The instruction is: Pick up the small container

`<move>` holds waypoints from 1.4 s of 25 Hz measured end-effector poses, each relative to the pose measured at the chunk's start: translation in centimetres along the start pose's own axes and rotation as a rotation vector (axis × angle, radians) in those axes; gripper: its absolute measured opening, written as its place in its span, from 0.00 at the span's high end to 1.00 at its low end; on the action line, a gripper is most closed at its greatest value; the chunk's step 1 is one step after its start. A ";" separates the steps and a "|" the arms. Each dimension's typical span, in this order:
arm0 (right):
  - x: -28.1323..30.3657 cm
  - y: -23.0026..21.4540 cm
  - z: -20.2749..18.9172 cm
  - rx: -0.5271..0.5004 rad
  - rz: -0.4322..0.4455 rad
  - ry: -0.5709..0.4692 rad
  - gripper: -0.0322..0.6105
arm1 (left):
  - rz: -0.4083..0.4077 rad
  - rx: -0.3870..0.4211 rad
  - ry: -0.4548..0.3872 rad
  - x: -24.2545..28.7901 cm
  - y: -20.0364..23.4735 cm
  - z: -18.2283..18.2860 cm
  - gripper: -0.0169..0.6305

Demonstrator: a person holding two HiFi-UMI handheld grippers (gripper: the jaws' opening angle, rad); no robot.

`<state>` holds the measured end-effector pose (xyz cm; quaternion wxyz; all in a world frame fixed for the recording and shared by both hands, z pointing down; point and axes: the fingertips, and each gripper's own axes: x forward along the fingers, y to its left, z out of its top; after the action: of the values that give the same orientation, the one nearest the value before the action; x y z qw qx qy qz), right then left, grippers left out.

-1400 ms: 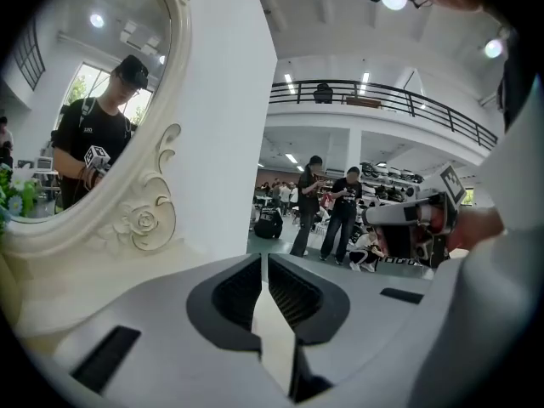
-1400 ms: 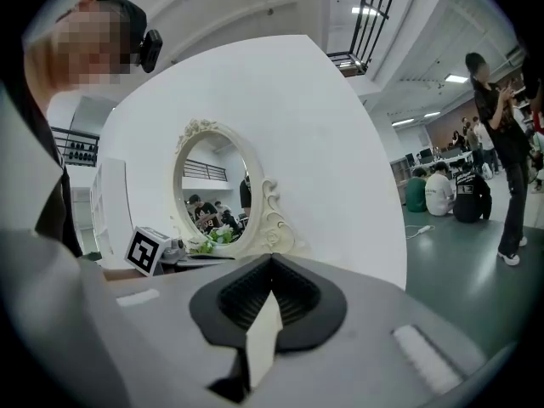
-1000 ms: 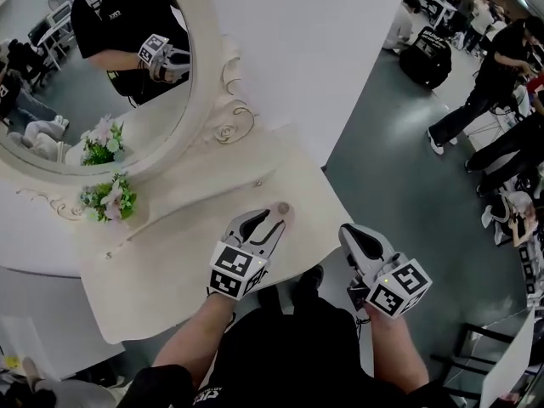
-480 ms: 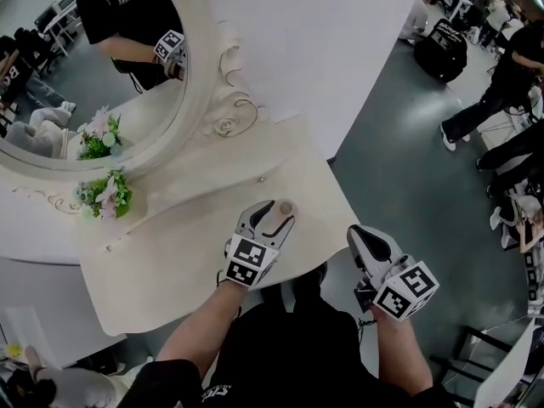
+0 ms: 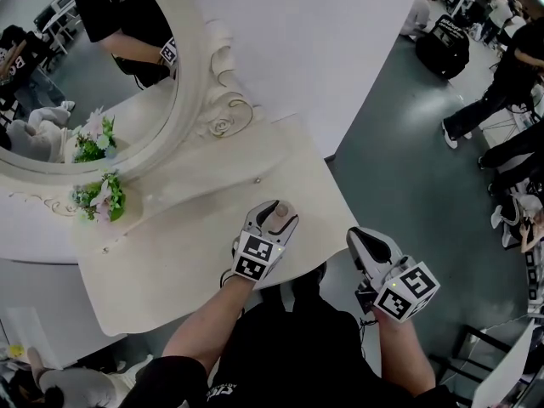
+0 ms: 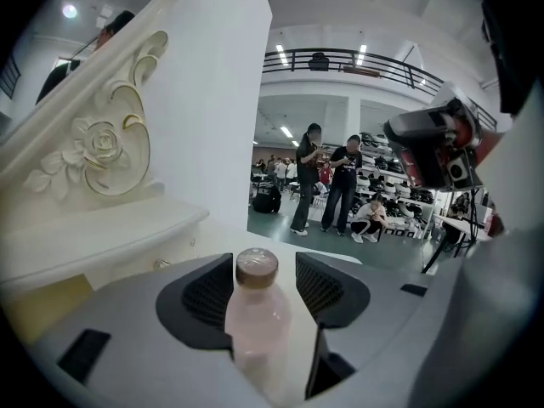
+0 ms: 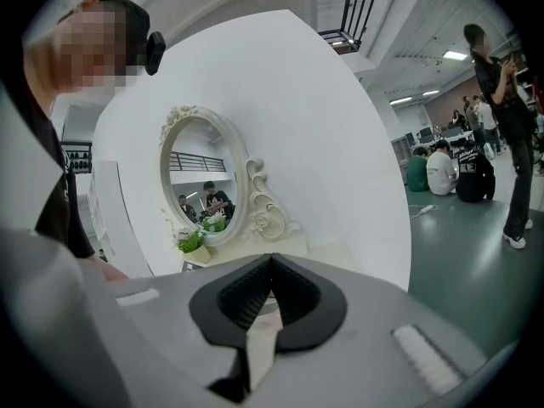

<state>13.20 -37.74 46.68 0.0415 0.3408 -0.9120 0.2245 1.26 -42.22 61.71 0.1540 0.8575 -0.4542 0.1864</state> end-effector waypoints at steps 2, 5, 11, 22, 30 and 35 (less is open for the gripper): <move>0.1 0.0 0.1 -0.003 0.003 0.006 0.93 | 0.007 0.014 0.009 0.4 0.1 -0.4 0.64; 0.0 -0.1 0.1 -0.005 0.000 0.015 0.93 | 0.029 0.031 -0.001 0.9 0.4 -0.9 0.65; -0.1 -0.3 0.5 -0.015 -0.006 0.019 0.93 | 0.039 0.055 -0.042 1.2 1.1 -0.8 0.73; 0.5 0.8 1.5 -0.045 -0.001 0.022 0.93 | 0.016 0.071 -0.040 2.0 1.0 -0.4 0.73; 0.5 1.7 2.1 -0.057 -0.024 -0.002 0.93 | 0.022 0.036 -0.011 1.4 1.7 -0.1 0.75; 0.5 2.1 3.4 -0.056 -0.029 -0.046 0.93 | 0.030 0.061 -0.040 -0.9 2.2 2.4 0.75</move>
<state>11.79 -38.14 42.92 0.0335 0.3575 -0.9137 0.1904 -0.66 -43.82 59.37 0.1158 0.8583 -0.4642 0.1854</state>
